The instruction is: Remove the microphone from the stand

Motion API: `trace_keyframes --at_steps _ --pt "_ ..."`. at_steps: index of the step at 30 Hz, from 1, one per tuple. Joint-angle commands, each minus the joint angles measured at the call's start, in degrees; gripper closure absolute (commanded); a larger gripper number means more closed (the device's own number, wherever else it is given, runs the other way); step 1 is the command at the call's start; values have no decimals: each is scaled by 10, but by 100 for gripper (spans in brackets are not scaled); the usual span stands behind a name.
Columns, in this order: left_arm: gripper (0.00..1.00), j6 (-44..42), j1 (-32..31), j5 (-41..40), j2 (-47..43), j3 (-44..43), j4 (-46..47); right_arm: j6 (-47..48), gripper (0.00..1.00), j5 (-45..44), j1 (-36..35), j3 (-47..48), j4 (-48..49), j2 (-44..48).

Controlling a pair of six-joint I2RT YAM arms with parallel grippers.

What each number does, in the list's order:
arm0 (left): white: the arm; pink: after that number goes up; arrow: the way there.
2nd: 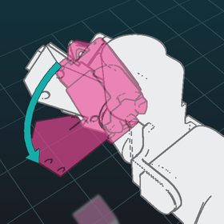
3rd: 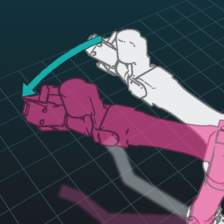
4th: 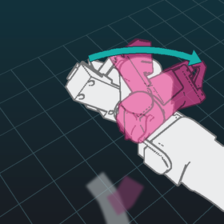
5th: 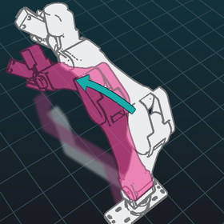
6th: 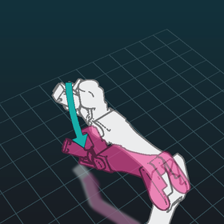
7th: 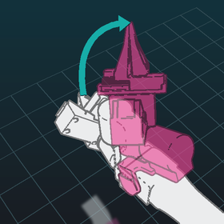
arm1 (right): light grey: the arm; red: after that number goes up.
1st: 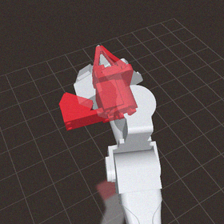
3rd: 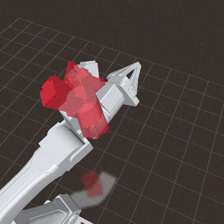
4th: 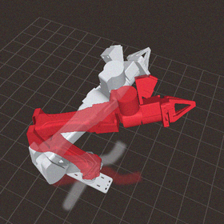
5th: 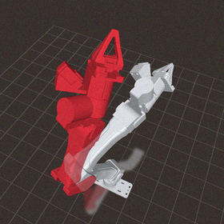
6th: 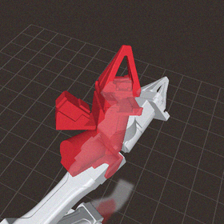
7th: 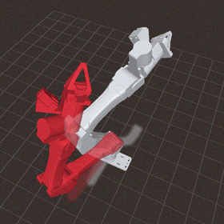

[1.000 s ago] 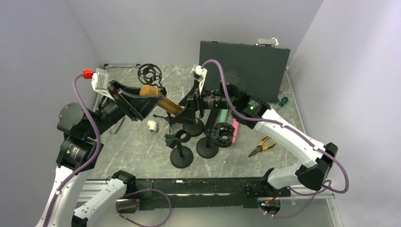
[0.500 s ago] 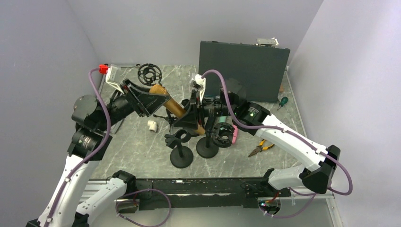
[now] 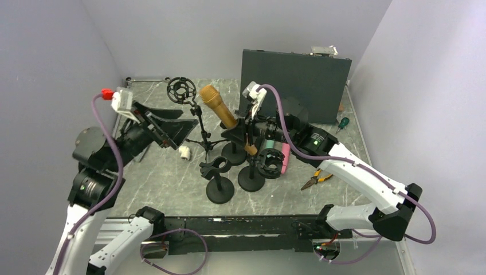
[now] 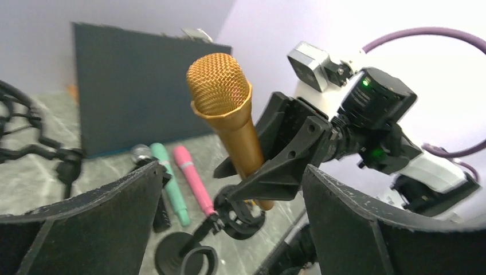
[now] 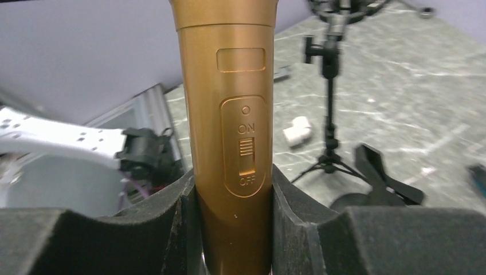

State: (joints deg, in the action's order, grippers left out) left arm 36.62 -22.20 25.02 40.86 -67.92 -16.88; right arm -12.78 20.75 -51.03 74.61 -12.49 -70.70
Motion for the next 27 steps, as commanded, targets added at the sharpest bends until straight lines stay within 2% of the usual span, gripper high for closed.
trace_keyframes --at_steps 1,4,7,10,14,19,23,27 --pt "6 -71 -1 -123 -45 -38 -52 38 100 -168 5 14 -30 36" --pt "6 -91 -1 -185 -74 -25 -67 40 100 -282 17 14 -61 51" --pt "6 -109 -1 -208 -97 -14 -79 27 100 -423 41 3 -92 79" --pt "7 -114 -1 -221 -104 -14 -97 -23 100 -487 121 -5 -163 105" --pt "7 -121 0 -209 -111 -6 -92 -83 100 -455 252 -44 -244 136" --pt "7 -131 0 -202 -115 3 -85 -138 100 -393 355 -105 -308 136" --pt "7 -165 0 -209 -110 -21 -110 -168 100 -289 433 -181 -294 119" --pt "7 -175 -1 -210 -113 -34 -130 -184 100 -240 451 -241 -258 87"
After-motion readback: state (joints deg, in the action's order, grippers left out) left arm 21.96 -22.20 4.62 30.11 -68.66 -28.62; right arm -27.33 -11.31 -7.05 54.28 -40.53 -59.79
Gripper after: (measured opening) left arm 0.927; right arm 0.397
